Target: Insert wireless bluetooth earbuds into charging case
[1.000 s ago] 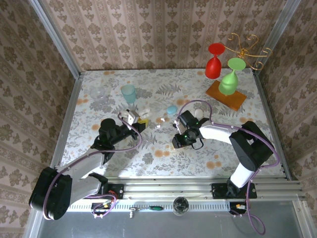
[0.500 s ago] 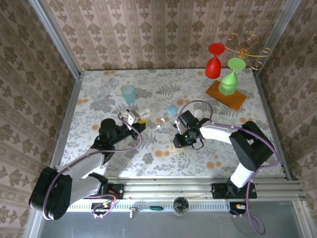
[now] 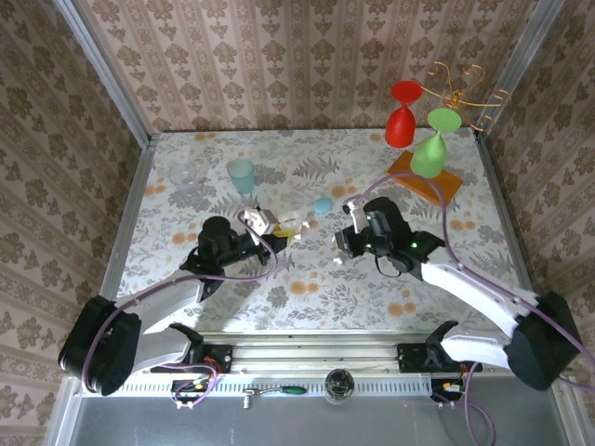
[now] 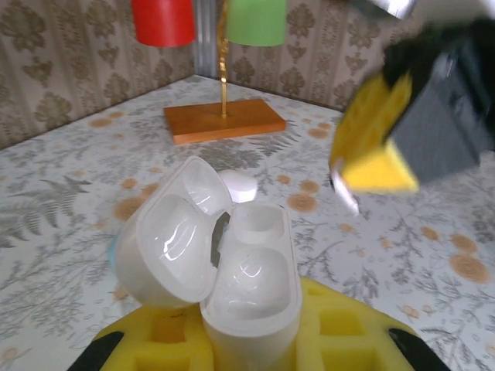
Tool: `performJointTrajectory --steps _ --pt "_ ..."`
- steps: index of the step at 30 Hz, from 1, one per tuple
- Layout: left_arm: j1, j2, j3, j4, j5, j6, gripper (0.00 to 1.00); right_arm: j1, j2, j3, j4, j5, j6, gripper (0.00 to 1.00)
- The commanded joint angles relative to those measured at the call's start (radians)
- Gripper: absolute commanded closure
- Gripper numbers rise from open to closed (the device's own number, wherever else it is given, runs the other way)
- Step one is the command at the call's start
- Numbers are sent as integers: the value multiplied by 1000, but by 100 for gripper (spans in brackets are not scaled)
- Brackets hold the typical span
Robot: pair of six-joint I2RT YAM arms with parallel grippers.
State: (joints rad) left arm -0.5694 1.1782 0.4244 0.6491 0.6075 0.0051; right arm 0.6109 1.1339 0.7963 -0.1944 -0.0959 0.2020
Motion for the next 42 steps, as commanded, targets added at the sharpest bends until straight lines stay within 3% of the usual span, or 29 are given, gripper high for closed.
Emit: performJointTrajectory --steps 1,12,42 --pt "-13 24 44 -4 92 13 100 30 -82 6 83 78 -123 79" --pt "-58 76 97 7 163 -29 100 128 -72 89 148 50 -326 78" --pt "-77 110 134 51 175 -80 100 183 74 97 224 -8 -355 78"
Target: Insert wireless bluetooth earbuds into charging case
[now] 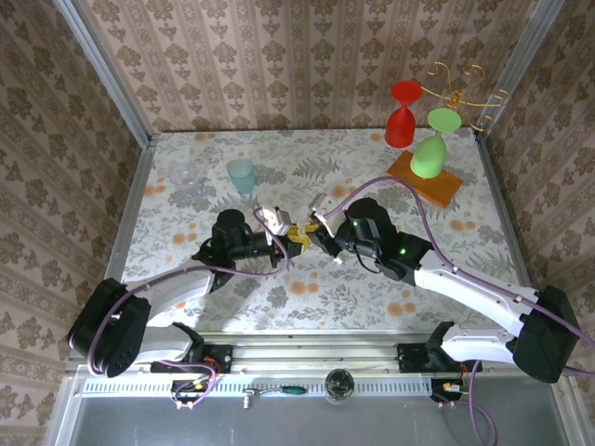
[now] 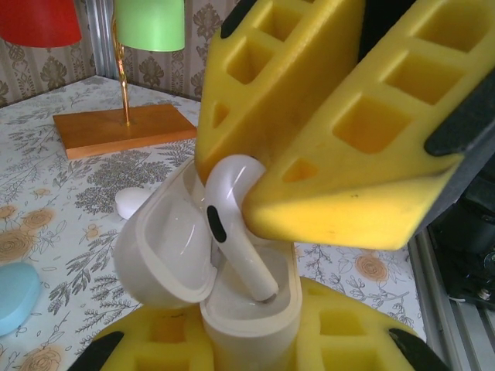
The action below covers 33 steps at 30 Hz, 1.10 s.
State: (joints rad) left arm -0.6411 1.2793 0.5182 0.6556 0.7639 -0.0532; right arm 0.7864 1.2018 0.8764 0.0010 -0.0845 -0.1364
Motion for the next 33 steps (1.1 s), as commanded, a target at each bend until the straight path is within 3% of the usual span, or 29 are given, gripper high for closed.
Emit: performJointTrajectory --steps 1,17,21,26,29,33 --pt "-6 11 40 48 17 -26 100 7 5 13 29 -24 -16 78" --pt "1 20 34 82 -8 -67 100 9 21 11 7 -136 -23 78" --pt "9 21 22 102 -7 -61 100 8 0 22 -26 -157 -17 70" --pt "23 21 0 129 -8 -50 100 -12 -66 26 -33 -145 34 46" --pt "24 13 -22 163 -4 -11 100 -36 -116 -3 -22 -136 77 41" --pt "27 -9 -59 181 -20 57 100 -123 -195 -79 18 -92 255 39"
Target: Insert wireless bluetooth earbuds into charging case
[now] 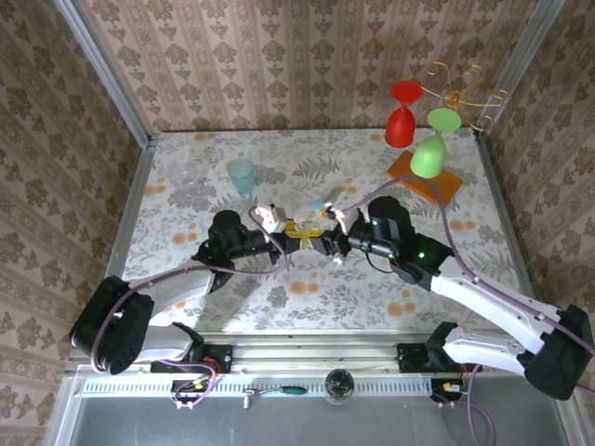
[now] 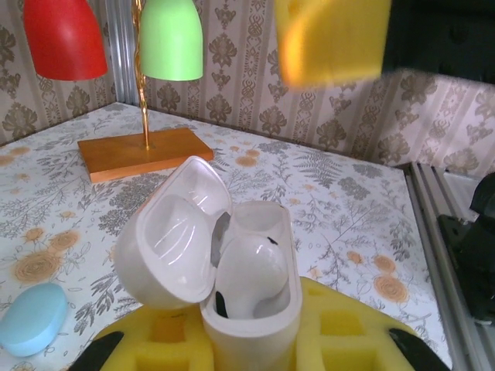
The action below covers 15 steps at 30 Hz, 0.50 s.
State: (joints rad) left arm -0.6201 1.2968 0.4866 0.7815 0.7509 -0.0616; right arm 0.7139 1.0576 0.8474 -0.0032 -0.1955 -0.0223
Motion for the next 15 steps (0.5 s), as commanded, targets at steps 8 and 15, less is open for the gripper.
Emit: performJointTrajectory --steps 8,15 --pt "0 -64 -114 95 -56 210 100 -252 -12 -75 -231 45 441 41" --pt "3 -9 -156 222 -69 217 100 -249 243 -61 -246 30 560 48"
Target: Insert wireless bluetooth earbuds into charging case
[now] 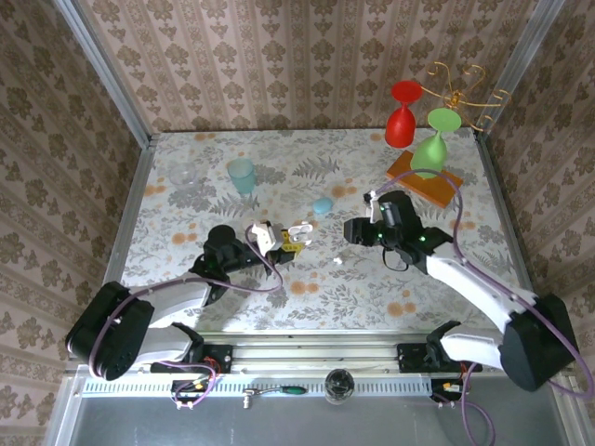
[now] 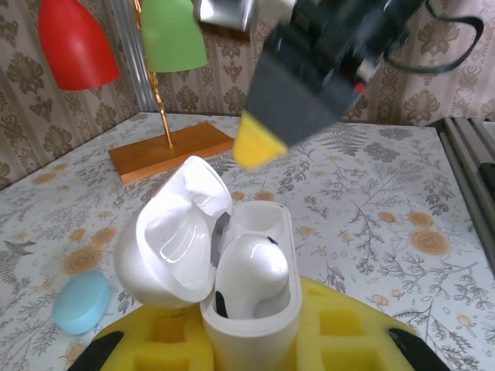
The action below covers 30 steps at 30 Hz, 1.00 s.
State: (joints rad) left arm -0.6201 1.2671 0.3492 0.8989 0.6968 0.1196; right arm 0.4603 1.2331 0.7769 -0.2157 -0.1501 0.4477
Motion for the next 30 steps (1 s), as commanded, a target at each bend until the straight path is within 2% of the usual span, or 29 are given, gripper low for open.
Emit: performJointTrajectory --steps 1,6,12,23,30 --pt "6 29 -21 117 -15 29 100 7 101 20 -27 -27 96 48" --pt "35 70 -39 204 -10 -33 100 21 300 118 -5 -79 94 50" --pt "99 96 -73 303 -42 -150 100 51 478 260 5 -58 68 51" --pt "150 63 -110 319 -46 -187 100 112 756 560 -77 -161 15 51" --pt "157 3 -121 250 -46 -167 100 163 890 720 -150 -201 -45 51"
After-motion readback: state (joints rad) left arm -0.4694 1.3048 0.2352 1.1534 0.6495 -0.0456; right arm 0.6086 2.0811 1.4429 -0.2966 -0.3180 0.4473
